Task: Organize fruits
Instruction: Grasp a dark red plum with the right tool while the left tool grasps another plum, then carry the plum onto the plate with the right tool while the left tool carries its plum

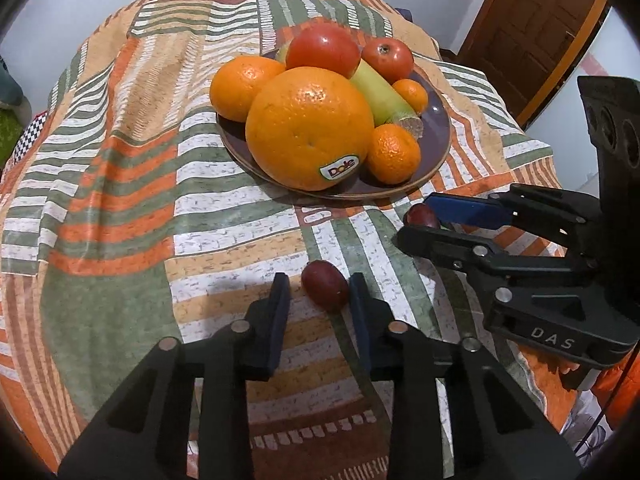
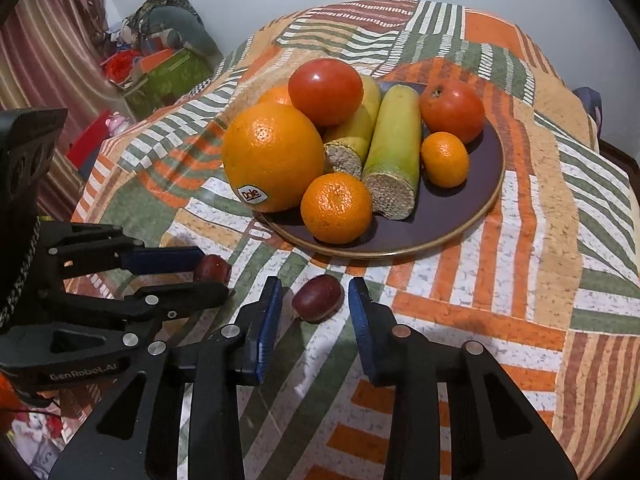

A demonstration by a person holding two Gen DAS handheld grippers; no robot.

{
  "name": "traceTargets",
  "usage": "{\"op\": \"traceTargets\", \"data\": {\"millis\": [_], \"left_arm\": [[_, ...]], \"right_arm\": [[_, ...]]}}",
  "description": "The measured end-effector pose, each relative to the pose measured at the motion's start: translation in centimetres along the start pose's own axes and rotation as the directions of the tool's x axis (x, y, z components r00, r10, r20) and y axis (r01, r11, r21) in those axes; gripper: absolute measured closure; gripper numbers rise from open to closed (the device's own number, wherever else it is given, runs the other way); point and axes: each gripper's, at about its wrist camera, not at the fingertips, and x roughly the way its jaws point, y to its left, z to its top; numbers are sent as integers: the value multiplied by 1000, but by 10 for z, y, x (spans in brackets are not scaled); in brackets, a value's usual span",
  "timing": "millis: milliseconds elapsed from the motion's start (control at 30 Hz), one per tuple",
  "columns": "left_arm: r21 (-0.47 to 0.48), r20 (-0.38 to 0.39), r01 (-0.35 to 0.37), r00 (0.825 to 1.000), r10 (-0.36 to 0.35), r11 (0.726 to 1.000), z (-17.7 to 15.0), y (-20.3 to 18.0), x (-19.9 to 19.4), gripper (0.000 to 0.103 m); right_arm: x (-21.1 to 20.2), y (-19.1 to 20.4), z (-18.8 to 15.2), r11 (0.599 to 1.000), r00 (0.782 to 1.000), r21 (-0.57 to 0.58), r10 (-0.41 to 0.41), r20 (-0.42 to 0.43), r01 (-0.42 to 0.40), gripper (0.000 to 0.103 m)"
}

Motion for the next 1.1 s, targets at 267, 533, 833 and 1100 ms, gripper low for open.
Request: {"op": "traceTargets", "data": {"millis": [267, 533, 833, 1100], "left_arm": [[-15, 24, -4, 1000, 4, 1000, 0, 2, -5, 81], [-31, 65, -5, 998, 7, 999, 4, 6, -25, 81], [-8, 133, 8, 991, -7, 1000, 23, -5, -45, 81], [24, 187, 35, 981, -39, 999, 47, -23, -53, 81]], "right_arm": [[-3, -1, 0, 1000, 1000, -3, -4, 11, 4, 80], [-17, -5, -1, 1000, 999, 3, -10, 43, 10, 80], [-40, -21, 11, 999, 993, 11, -53, 106, 52, 80], [-54, -36, 25, 996, 983, 20, -93, 160, 91, 80]]}}
